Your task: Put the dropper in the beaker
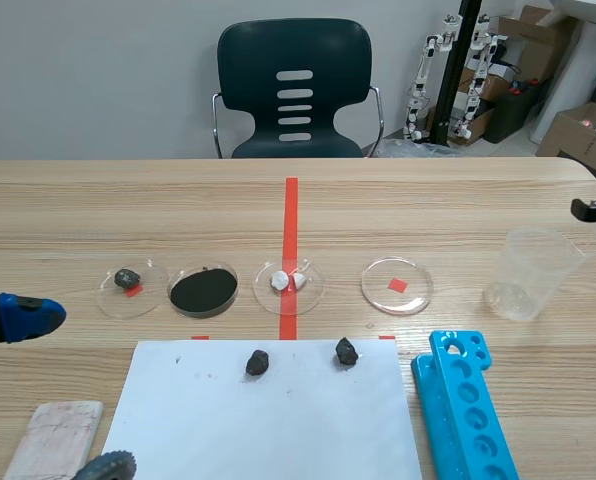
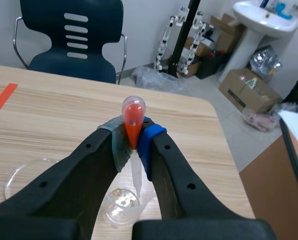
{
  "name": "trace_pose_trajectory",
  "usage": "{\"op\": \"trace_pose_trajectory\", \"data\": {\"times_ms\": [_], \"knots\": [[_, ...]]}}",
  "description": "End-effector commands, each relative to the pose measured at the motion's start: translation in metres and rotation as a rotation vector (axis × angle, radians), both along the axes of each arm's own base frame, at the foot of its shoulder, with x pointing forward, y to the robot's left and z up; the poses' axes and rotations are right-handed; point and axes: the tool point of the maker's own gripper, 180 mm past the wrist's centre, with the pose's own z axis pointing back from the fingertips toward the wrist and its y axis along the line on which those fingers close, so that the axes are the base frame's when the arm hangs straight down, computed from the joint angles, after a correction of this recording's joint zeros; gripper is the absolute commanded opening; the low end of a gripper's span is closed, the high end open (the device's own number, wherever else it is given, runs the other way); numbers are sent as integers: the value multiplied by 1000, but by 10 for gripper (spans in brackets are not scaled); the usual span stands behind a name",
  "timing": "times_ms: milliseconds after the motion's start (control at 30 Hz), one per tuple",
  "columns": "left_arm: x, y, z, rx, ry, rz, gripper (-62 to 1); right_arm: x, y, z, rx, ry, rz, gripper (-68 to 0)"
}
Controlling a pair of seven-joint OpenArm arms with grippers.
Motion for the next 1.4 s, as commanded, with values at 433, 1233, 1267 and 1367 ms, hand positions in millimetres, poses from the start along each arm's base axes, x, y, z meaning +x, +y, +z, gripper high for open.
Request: {"op": "trace_pose_trajectory", "data": {"times_ms": [433, 1233, 1267, 1367], "knots": [[-1, -5, 8, -34, -14, -9, 14, 21, -13, 17, 6, -75, -4, -669], [-1, -5, 8, -34, -15, -9, 14, 55, -27, -20, 85, -26, 34, -669], [-1, -5, 8, -34, -15, -9, 14, 56, -25, -23, 92, -20, 46, -669], [-1, -5, 8, -34, -15, -9, 14, 59, -21, -30, 121, -8, 68, -669]]}}
